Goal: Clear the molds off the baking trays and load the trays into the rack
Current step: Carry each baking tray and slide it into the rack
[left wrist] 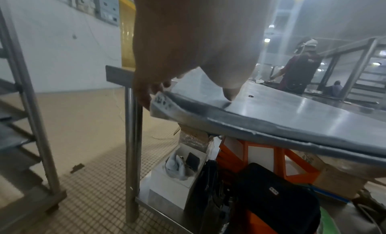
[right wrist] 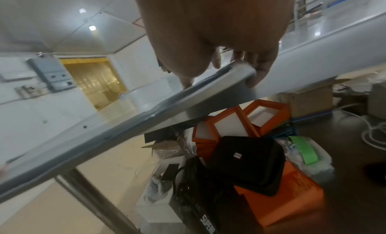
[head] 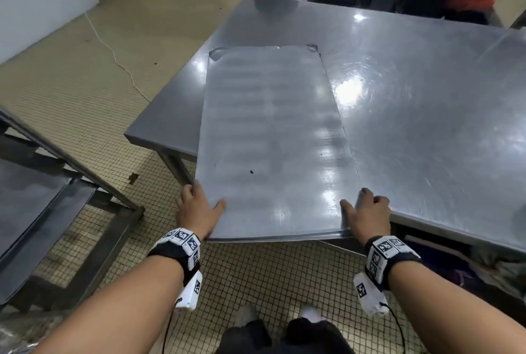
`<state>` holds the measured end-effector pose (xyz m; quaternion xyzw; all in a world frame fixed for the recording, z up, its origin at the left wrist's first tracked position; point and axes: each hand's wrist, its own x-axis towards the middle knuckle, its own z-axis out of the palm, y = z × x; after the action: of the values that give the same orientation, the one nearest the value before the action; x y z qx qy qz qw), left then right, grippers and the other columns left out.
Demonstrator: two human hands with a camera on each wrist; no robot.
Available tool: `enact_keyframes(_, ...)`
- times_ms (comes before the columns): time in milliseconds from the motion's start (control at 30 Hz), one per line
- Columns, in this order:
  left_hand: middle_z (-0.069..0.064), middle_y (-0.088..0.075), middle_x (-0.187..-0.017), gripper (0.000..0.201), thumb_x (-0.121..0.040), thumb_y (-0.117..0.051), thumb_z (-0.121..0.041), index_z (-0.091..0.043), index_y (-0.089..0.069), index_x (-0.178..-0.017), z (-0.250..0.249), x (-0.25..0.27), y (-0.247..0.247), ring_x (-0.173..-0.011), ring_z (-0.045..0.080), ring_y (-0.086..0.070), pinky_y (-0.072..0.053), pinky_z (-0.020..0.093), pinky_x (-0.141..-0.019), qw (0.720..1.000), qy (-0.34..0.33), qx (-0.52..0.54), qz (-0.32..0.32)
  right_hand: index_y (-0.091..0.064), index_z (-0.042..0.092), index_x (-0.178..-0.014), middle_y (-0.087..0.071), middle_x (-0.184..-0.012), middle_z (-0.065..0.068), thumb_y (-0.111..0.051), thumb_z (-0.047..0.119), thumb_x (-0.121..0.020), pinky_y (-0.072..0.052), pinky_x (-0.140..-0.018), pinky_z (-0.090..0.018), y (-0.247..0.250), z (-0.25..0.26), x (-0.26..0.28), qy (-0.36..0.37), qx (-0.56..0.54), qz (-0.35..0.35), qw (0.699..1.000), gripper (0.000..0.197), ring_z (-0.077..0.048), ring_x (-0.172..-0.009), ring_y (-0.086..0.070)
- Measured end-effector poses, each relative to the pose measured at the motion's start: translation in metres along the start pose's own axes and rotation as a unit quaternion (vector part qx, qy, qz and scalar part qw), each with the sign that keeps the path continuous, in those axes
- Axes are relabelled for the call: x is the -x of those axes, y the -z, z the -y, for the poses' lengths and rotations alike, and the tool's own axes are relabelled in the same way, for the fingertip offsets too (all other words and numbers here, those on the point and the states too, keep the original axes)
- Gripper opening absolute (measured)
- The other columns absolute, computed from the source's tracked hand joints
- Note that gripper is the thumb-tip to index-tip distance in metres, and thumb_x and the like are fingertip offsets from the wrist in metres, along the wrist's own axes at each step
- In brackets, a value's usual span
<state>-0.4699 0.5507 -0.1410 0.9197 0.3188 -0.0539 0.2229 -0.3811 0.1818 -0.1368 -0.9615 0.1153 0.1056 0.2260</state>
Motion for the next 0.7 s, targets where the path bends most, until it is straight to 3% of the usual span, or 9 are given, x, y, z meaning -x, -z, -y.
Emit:
enact_keyframes(100,0.02,-0.038,-0.151,0.097,-0.082,-0.07,-0.055,-0.014,-0.02,-0.154,0.009,-0.01,-0.005,-0.131,0.041,-0.046,-0.042,0.049,-0.104,0.992,0.048,0.107,0.046,-0.037,0.016,-0.14,-0.033,-0.139,-0.021,-0.061,0.052,-0.09,-0.049,-0.092,-0.05,-0.008,0.0,0.006,-0.032,-0.048,0.008,0.998,0.067,-0.044,-0.113,-0.054)
enact_keyframes(200,0.011,-0.058,-0.134,0.082,-0.078,-0.078,-0.05,-0.019,-0.038,-0.142,0.019,-0.011,-0.002,-0.114,0.033,-0.059,-0.047,0.037,-0.089,0.981,0.038,0.189,0.032,-0.037,0.012,-0.139,-0.047,-0.137,-0.021,-0.061,0.057,-0.087,-0.049,-0.091,-0.049,-0.012,-0.004,0.012,-0.017,-0.05,0.025,0.998,0.072,-0.04,-0.115,-0.056)
enact_keyframes(333,0.003,-0.065,-0.121,0.07,-0.076,-0.08,-0.053,-0.024,-0.047,-0.131,0.037,-0.009,0.006,-0.099,0.025,-0.06,-0.047,0.035,-0.082,0.977,0.013,0.211,0.031,-0.029,0.017,-0.151,-0.045,-0.151,-0.013,-0.071,0.049,-0.085,-0.042,-0.106,-0.047,-0.014,-0.008,0.031,-0.029,-0.103,0.061,0.992,0.085,-0.036,-0.134,-0.048)
enact_keyframes(433,0.002,-0.064,-0.127,0.088,-0.066,-0.075,-0.072,-0.029,-0.043,-0.136,0.052,-0.007,0.008,-0.109,0.028,-0.063,-0.053,0.046,-0.091,0.977,0.004,0.208,0.036,-0.032,0.021,-0.151,-0.053,-0.143,-0.011,-0.078,0.041,-0.079,-0.046,-0.102,-0.041,-0.012,-0.007,0.038,-0.054,-0.158,0.073,0.983,0.087,-0.033,-0.122,-0.057)
enact_keyframes(533,0.005,-0.059,-0.137,0.114,-0.054,-0.065,-0.091,-0.03,-0.032,-0.146,0.066,-0.006,0.004,-0.119,0.032,-0.059,-0.052,0.055,-0.095,0.98,0.003,0.19,0.05,-0.043,0.016,-0.144,-0.059,-0.136,-0.012,-0.068,0.056,-0.084,-0.047,-0.102,-0.042,-0.01,-0.001,0.03,-0.05,-0.153,0.063,0.985,0.077,-0.032,-0.118,-0.06)
enact_keyframes(600,0.003,-0.056,-0.14,0.119,-0.052,-0.066,-0.092,-0.034,-0.028,-0.148,0.073,-0.004,0.002,-0.123,0.031,-0.058,-0.051,0.056,-0.097,0.979,0.01,0.196,0.056,-0.051,0.014,-0.137,-0.063,-0.13,-0.012,-0.059,0.061,-0.089,-0.046,-0.099,-0.04,-0.01,0.005,0.027,-0.051,-0.155,0.062,0.985,0.068,-0.032,-0.116,-0.06)
enact_keyframes(700,-0.004,-0.061,-0.132,0.106,-0.056,-0.075,-0.082,-0.038,-0.034,-0.144,0.076,0.006,0.008,-0.116,0.026,-0.061,-0.053,0.053,-0.095,0.975,0.007,0.215,0.06,-0.052,0.016,-0.134,-0.064,-0.121,-0.01,-0.052,0.056,-0.093,-0.044,-0.092,-0.036,-0.015,0.009,0.025,-0.054,-0.168,0.065,0.982,0.057,-0.031,-0.108,-0.061)
